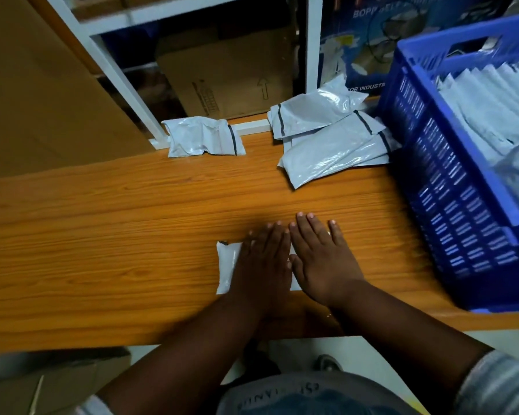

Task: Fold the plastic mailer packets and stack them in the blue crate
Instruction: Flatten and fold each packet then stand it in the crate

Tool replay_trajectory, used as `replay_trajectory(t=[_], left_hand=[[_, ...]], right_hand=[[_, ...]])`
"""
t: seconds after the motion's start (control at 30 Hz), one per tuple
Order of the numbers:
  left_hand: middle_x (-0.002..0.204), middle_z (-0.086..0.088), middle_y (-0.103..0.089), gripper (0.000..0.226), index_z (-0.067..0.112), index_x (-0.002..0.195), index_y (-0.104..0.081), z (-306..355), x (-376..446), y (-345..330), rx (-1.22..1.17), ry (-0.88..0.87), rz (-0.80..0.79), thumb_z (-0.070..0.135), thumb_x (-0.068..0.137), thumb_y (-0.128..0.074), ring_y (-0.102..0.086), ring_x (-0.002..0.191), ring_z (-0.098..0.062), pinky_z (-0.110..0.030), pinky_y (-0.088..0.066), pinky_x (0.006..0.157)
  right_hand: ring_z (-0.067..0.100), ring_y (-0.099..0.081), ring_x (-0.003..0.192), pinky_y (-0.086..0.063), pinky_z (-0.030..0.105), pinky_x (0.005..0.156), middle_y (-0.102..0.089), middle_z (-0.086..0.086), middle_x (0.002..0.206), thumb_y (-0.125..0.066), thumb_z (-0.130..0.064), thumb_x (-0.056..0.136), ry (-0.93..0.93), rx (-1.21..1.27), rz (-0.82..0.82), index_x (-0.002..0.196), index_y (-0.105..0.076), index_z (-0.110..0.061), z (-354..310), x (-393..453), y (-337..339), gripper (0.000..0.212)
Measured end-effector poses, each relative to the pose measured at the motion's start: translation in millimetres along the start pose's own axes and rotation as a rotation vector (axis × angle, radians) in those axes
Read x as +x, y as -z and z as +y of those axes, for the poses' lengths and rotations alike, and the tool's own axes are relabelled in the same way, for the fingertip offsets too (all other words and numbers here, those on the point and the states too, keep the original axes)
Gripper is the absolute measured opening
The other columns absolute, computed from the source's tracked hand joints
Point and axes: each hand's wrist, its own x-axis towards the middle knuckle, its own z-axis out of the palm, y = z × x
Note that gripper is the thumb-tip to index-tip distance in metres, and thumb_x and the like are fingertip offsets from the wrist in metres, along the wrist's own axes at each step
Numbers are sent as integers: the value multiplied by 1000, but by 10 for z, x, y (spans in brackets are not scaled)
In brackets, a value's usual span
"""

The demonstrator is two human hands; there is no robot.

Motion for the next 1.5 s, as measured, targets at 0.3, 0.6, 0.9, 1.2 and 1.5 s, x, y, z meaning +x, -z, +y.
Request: replay_trajectory(t=[0.3,0.6,0.9,1.2,1.5], left_hand=[[178,-12,-19,67,9,168,-30,-155,-10,-83,-93,-52,-25,40,109,-39,-11,166,-30,-60,-20,130],[168,-19,-39,56,-3,157,-47,-364,-41,-69,-412,58,74,28,112,-33,-27,162,-31,-53,-23,131],[177,-14,-21,71,10,168,-29,-507,-387,5,38,17,-88,45,107,-40,-20,164,-33,-65,-23,126],[179,-12,-13,75,8,169,-25,-638,-442,-97,-192,42,-10,47,108,-41,-11,166,-29,-63,-23,126],[179,-16,-7,85,10,170,-21,-453,-627,96,-87,186,39,49,101,-51,-7,165,-37,-65,-16,129]], right_hand=[[30,-3,166,-4,63,130,-6,10,179,-21,-52,111,15,-2,-16,171,-19,-17,5,-12,27,69],[33,-15,164,-6,65,129,-20,11,177,-20,-46,112,95,55,-25,170,-22,-16,-432,85,95,66],[33,-4,166,-2,76,122,-11,9,179,-20,-58,110,42,-15,-53,170,-23,-19,-454,86,-26,72],[29,11,165,4,75,122,3,4,180,-11,-66,109,45,-16,-105,172,-9,-27,-450,111,22,74],[27,9,165,9,71,124,0,3,180,-12,-66,110,98,-47,-93,171,-9,-31,-186,324,318,71]])
